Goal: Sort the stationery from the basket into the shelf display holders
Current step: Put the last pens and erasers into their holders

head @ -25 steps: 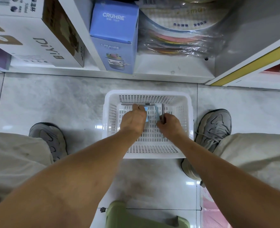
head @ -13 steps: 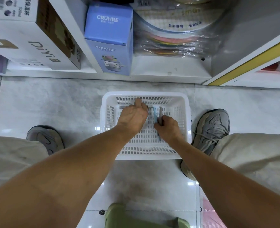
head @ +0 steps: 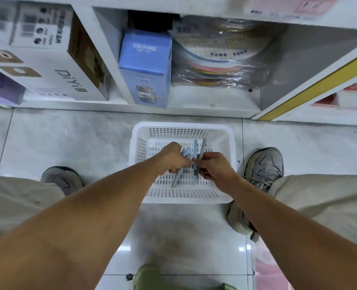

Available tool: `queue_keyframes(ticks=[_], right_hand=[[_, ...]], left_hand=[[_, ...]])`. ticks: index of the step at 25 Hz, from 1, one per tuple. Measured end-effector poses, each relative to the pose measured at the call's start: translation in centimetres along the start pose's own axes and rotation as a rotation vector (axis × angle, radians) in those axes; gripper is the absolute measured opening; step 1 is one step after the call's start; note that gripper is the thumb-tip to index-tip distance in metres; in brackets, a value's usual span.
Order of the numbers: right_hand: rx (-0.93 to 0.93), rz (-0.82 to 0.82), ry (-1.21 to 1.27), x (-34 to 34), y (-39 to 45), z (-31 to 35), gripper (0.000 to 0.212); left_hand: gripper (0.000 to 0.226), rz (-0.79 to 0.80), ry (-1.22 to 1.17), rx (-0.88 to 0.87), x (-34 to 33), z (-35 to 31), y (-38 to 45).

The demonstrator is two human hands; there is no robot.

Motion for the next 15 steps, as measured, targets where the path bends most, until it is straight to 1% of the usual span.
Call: queue_keyframes(ticks=[1, 3, 6, 8, 10, 13, 14, 15], right_hand=[[0.017, 0.033, 0.017, 0.3, -0.9, 1.1, 0.014], [0.086, 0.103, 0.034, 0.7, -3.0, 3.7, 0.008], [0.224, 0.189, 0.039, 1.2, -7.2, 8.1, 0.008], [0.314, 0.207, -0.019, 1.4, -10.6, 10.9, 0.006], [0.417, 0.219, -0.118, 1.3, -14.2, 13.3, 0.002], [0.54, 0.254, -0.133, 1.5, -19.5, 17.0, 0.005], [0.577, 0.268, -0.133, 1.6, -21.1, 18.2, 0.005], [0.614, 0.272, -0.146, 1.9, -22.8, 19.5, 0.011]], left_hand=[[0.021, 0.016, -0.182, -0.003, 0.5, -0.9, -0.9], [0.018, 0.037, -0.422, -0.066, 2.0, -3.1, -3.1], [0.014, 0.016, -0.598, -0.191, 4.3, -7.2, -7.4], [0.012, -0.052, -0.659, -0.273, 5.8, -9.9, -10.7], [0.015, -0.133, -0.658, -0.339, 7.4, -12.3, -14.1], [0.009, -0.163, -0.623, -0.427, 9.5, -15.9, -19.4], [0.01, -0.188, -0.617, -0.464, 10.2, -17.1, -21.2], [0.011, -0.241, -0.61, -0.511, 10.9, -18.4, -22.9]])
Point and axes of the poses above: each hand's wrist, its own y-axis towards the middle knuckle, its own x-axis out of the back of the hand, z = x × y, the point moved 2 cm from there along y, towards the middle knuckle, and after that the axes turned 5 degrees about -x, right-handed, at the moved point
